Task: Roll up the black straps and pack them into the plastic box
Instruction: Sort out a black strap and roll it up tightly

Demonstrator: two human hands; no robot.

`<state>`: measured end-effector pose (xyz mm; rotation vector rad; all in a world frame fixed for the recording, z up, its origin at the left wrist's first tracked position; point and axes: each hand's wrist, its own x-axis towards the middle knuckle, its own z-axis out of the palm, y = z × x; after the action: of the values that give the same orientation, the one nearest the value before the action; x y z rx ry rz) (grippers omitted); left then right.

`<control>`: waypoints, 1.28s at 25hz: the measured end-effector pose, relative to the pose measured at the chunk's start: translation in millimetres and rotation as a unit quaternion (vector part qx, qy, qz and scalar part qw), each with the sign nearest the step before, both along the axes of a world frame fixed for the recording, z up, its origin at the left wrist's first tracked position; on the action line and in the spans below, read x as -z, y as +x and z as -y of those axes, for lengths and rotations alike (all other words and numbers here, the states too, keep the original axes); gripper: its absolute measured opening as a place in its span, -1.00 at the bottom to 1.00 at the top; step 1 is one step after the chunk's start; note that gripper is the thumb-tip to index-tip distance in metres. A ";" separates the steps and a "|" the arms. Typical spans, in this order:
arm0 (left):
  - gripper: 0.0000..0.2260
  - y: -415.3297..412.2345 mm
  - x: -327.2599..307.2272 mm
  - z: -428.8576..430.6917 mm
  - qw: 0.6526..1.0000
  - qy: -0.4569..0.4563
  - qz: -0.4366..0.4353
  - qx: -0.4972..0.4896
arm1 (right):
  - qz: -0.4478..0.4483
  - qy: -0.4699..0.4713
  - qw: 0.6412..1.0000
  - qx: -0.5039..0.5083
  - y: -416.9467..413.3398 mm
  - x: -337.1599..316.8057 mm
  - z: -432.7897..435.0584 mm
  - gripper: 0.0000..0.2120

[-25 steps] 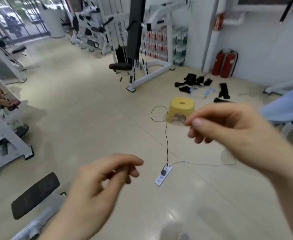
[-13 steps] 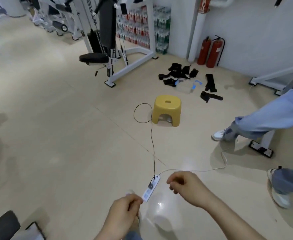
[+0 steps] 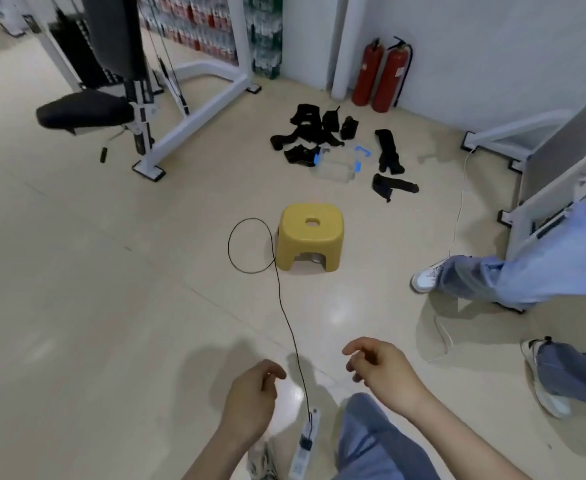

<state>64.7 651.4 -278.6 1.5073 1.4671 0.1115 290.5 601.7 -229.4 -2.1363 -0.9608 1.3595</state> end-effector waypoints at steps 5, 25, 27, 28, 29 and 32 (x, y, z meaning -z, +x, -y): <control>-0.82 100.7 10.2 -146.0 0.996 -0.006 -0.009 0.083 | 0.120 0.011 0.988 -0.098 82.3 38.9 -119.2 -0.74; -0.79 477.7 130.8 -719.9 0.967 -0.055 -0.118 0.219 | 0.045 -0.051 0.995 -0.069 425.9 222.3 -688.4 -0.70; -0.77 508.9 169.4 -793.7 0.946 -0.084 -0.131 0.285 | 0.056 -0.078 0.995 -0.011 457.4 246.0 -732.6 -0.73; -0.78 532.1 190.4 -832.6 0.937 -0.082 -0.124 0.316 | 0.075 -0.081 0.994 0.014 475.3 260.7 -757.7 -0.74; -0.79 551.8 211.7 -864.5 0.930 -0.074 -0.123 0.339 | 0.087 -0.081 0.992 0.043 493.0 272.9 -778.1 -0.77; -0.71 603.9 256.1 -937.3 0.929 -0.054 -0.113 0.349 | 0.047 -0.090 0.982 0.162 538.6 291.8 -826.7 -0.79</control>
<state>668.6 1588.7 -534.7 1.9039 1.0024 -0.5785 829.1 1428.5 -521.2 -2.3824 -0.5054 1.2306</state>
